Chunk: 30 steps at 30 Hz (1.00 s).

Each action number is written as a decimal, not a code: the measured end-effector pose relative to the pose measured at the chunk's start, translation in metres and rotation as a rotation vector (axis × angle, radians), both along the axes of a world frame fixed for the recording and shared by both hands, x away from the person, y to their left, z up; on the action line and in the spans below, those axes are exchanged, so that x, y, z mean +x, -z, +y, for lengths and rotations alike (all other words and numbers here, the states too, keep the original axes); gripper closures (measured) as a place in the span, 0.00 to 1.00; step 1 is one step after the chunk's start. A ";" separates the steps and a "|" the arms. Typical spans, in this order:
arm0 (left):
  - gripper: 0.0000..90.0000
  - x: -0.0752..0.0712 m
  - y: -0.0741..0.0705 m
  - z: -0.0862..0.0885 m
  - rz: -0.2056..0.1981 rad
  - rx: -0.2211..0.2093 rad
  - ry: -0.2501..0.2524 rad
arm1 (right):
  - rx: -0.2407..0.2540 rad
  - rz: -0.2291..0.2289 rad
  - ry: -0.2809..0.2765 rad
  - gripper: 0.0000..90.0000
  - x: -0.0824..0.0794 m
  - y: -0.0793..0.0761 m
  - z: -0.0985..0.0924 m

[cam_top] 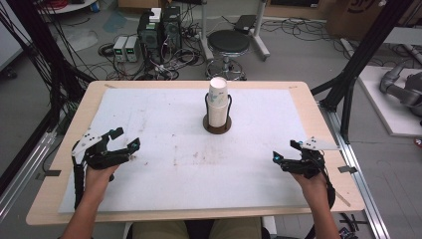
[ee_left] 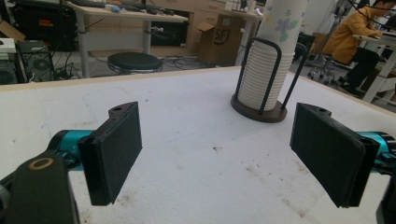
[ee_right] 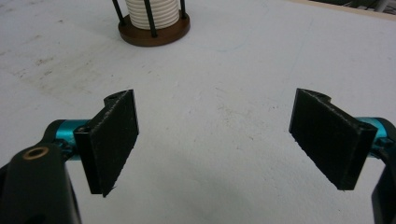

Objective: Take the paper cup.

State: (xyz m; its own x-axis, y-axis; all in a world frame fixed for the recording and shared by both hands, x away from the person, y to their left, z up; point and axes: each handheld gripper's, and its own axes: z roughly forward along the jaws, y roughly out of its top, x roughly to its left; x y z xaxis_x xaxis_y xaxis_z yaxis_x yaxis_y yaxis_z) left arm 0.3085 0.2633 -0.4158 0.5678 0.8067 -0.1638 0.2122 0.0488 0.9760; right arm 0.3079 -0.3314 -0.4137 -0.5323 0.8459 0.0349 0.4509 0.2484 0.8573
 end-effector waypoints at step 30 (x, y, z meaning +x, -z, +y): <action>0.18 0.000 0.000 -0.004 0.002 -0.003 0.038 | 0.029 -0.026 -0.118 0.18 0.039 -0.054 0.044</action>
State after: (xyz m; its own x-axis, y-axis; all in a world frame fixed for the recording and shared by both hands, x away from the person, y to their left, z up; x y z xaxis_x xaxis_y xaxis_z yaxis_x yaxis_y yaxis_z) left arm 0.3081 0.2592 -0.4158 0.5975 0.7841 -0.1676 0.2163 0.0436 0.9753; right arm 0.3472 -0.2873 -0.3599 -0.6289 0.7763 0.0433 0.3979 0.2735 0.8757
